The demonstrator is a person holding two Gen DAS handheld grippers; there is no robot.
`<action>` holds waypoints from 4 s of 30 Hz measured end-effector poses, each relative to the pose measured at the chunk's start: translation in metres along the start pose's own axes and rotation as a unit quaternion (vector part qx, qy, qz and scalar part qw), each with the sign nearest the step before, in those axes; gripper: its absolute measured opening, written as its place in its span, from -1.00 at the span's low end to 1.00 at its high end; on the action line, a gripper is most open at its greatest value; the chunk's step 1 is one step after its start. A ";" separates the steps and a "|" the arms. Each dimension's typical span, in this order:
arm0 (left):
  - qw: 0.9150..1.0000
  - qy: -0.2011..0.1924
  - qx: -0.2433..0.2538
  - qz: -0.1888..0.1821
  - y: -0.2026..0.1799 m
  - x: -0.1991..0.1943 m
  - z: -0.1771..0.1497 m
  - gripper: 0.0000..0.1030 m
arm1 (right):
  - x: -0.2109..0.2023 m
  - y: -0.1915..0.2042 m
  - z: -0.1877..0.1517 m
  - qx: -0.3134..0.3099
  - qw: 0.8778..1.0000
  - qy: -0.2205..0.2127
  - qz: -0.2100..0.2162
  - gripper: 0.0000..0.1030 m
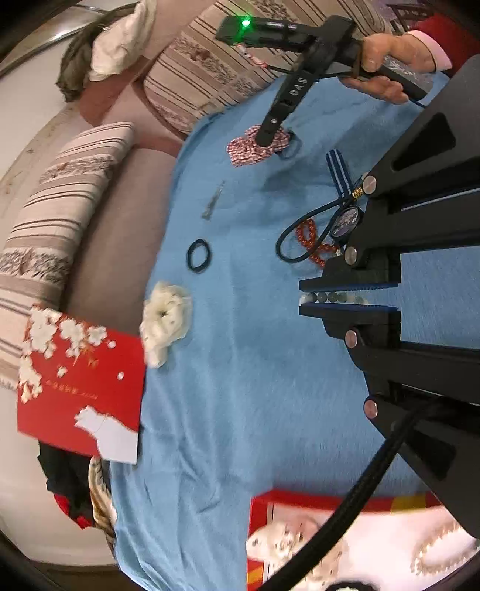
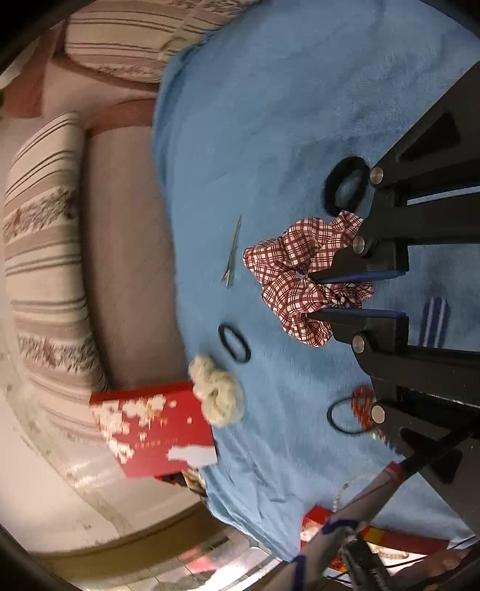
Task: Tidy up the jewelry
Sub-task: 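Place bead bracelet in tray with left tool while right tool carries plaid scrunchie over, then lower the red plaid scrunchie into the tray and open the right tool, then grasp the blue striped watch strap with the left tool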
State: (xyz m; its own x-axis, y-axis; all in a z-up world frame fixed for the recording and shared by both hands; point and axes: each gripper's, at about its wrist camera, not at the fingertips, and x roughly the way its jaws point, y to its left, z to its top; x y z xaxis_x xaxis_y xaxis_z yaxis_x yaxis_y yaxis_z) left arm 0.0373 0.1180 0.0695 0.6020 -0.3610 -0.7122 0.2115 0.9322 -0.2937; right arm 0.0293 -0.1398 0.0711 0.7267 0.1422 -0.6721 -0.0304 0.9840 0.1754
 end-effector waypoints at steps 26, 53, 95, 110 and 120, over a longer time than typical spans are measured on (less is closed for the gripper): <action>0.979 -0.067 -0.171 0.084 0.191 -0.139 -0.025 -0.90 | -0.031 0.210 -0.076 -0.071 0.976 0.065 0.193 -0.75; 0.926 -0.017 -0.329 0.184 0.325 -0.164 -0.079 -0.90 | -0.018 0.426 -0.145 -0.225 0.910 0.153 0.313 -0.74; 0.962 -0.082 -0.227 0.126 0.227 -0.161 -0.037 -0.15 | -0.035 0.200 -0.102 -0.105 0.976 0.112 0.154 -0.02; 0.994 0.059 -0.092 0.008 0.055 -0.026 -0.027 -0.15 | -0.049 0.007 -0.068 0.029 0.998 0.052 0.020 -0.02; 0.993 0.101 -0.040 -0.033 0.005 0.018 -0.038 -0.15 | -0.019 0.002 -0.061 0.054 0.993 0.072 0.071 -0.02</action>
State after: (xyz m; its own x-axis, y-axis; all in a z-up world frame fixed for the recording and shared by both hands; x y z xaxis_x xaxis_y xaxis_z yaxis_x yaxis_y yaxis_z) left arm 0.0196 0.1158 0.0310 0.4196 -0.4271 -0.8009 0.1783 0.9040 -0.3886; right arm -0.0261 -0.1340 0.0400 0.6152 0.2992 -0.7294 -0.0456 0.9371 0.3460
